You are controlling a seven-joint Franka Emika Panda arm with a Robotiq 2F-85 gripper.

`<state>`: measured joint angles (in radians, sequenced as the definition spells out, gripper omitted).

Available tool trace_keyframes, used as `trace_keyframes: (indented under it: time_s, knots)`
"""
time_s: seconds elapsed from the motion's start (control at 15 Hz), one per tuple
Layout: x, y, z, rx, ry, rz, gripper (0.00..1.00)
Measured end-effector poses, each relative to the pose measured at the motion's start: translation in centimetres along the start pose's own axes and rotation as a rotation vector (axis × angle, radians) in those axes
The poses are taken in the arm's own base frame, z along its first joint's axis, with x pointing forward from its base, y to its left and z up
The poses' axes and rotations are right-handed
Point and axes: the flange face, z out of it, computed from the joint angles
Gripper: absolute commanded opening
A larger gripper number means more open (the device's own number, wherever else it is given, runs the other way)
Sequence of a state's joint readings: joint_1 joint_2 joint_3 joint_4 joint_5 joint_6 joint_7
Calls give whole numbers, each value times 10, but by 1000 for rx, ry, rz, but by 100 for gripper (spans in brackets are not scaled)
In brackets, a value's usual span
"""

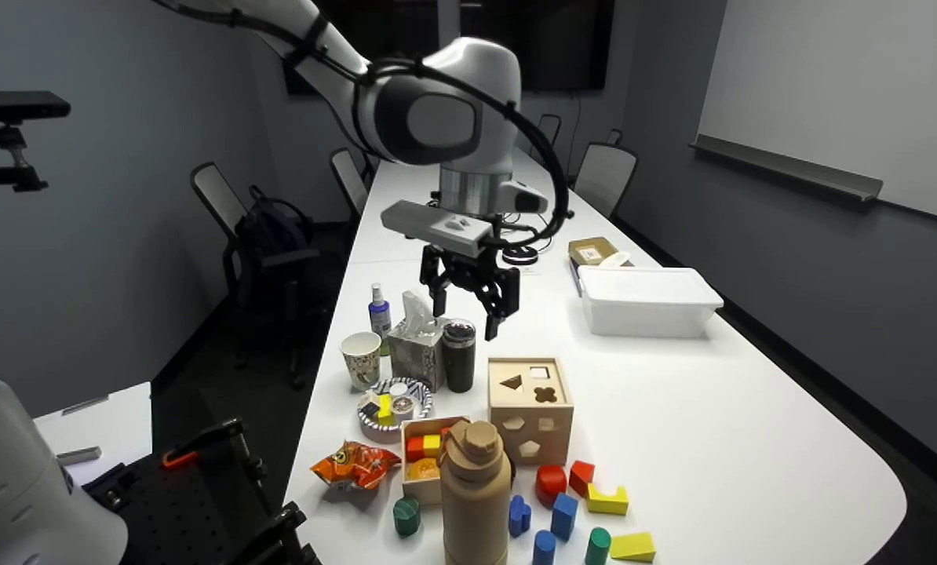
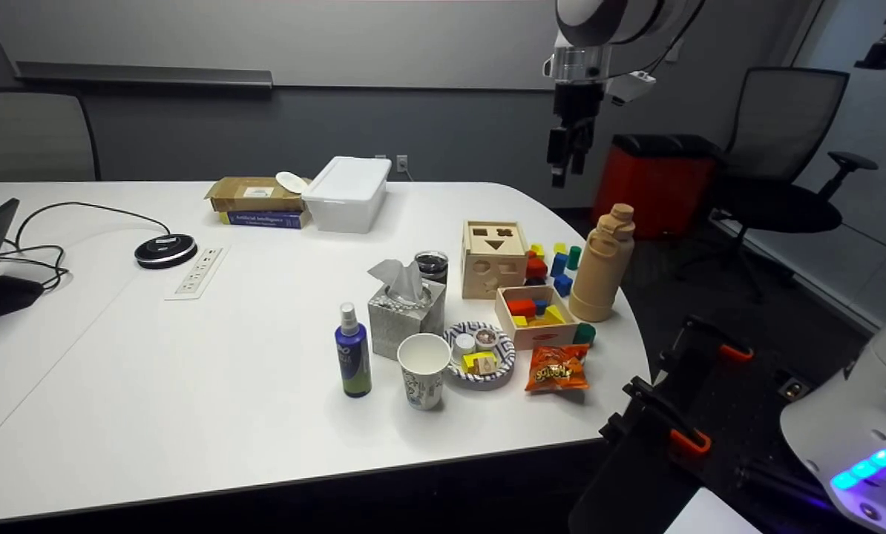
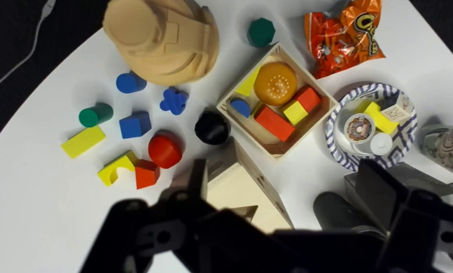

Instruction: Put the blue block inside the box

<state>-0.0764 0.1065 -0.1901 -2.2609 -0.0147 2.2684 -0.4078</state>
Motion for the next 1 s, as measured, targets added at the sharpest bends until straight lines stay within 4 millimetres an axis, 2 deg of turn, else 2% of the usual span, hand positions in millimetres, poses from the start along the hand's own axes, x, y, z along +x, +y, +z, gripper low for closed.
trace_keyframes:
  time_s: [0.2, 0.4, 0.73, 1.0]
  knots:
    - [20, 33, 32, 2, -33, 49, 100]
    - [28, 71, 64, 10, -68, 103, 100]
    - [18, 131, 112, 26, -118, 174, 100]
    - [12, 166, 138, 27, -128, 221, 100]
